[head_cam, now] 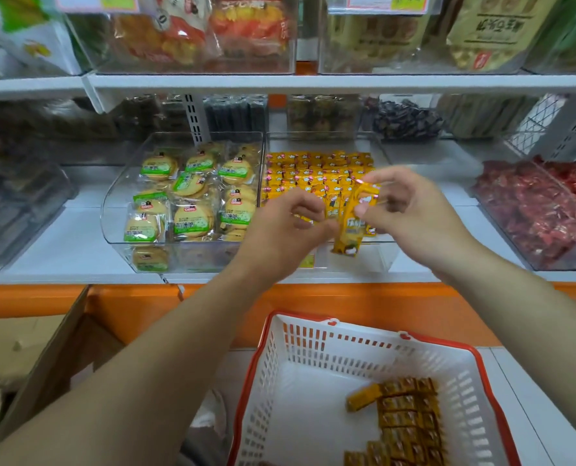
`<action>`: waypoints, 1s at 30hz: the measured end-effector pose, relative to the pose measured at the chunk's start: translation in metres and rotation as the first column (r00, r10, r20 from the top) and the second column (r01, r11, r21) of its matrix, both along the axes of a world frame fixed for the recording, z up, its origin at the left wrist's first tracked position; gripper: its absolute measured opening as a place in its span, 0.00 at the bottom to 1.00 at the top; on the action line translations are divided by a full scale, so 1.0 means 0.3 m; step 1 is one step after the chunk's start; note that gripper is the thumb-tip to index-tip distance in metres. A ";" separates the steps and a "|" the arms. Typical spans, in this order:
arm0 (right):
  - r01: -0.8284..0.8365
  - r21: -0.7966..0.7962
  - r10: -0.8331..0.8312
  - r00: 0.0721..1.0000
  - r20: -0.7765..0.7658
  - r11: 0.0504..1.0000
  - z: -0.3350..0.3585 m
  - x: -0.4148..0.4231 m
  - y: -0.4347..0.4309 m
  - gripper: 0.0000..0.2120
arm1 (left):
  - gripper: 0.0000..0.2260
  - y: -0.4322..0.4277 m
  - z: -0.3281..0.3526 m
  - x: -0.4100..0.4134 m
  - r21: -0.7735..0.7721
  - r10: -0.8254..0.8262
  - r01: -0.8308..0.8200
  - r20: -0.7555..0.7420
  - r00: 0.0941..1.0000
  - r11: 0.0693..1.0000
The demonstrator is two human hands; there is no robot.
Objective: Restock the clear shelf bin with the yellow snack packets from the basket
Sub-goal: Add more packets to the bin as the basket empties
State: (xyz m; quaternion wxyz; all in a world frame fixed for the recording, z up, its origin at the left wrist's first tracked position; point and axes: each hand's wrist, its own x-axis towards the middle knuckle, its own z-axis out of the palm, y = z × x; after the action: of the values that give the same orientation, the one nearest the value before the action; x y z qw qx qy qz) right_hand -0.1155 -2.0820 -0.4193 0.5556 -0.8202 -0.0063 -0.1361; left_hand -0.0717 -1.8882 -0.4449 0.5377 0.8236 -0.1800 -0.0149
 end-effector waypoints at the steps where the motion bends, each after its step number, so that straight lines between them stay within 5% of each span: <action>1: 0.037 -0.079 -0.035 0.999 0.026 0.996 -0.002 0.042 -0.005 0.14 | 0.13 0.025 -0.003 0.027 0.086 0.105 -0.112 0.073 0.992 0.990; 4: 0.111 -0.282 -0.100 0.994 0.054 0.953 -0.041 0.181 -0.005 0.14 | 0.19 0.098 -0.023 0.081 0.243 0.313 -0.355 0.194 0.930 0.903; 8: 0.105 -0.453 -0.116 0.993 0.003 0.885 -0.144 0.342 0.026 0.13 | 0.25 0.133 -0.071 0.102 0.552 0.301 -0.266 0.030 0.953 0.790; 11: 0.084 -0.531 -0.125 0.991 -0.042 0.843 -0.197 0.413 0.042 0.13 | 0.20 0.138 -0.085 0.100 0.644 0.281 -0.236 0.034 0.959 0.728; 20: -0.064 -0.556 -0.010 0.992 -0.128 0.829 -0.212 0.416 0.009 0.13 | 0.19 0.126 -0.094 0.099 0.564 0.283 -0.228 -0.012 0.959 0.794; 30: 0.055 -0.601 -0.162 0.979 -0.126 0.797 -0.231 0.438 0.033 0.13 | 0.17 0.131 -0.107 0.102 0.566 0.284 -0.253 0.035 0.958 0.785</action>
State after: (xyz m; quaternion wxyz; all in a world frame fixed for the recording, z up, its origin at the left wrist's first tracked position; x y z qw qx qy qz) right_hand 0.0160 -2.0719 -0.4885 0.2605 -0.9604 0.0461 -0.0880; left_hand -0.0410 -1.8488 -0.4771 0.2712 0.9618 -0.0346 -0.0124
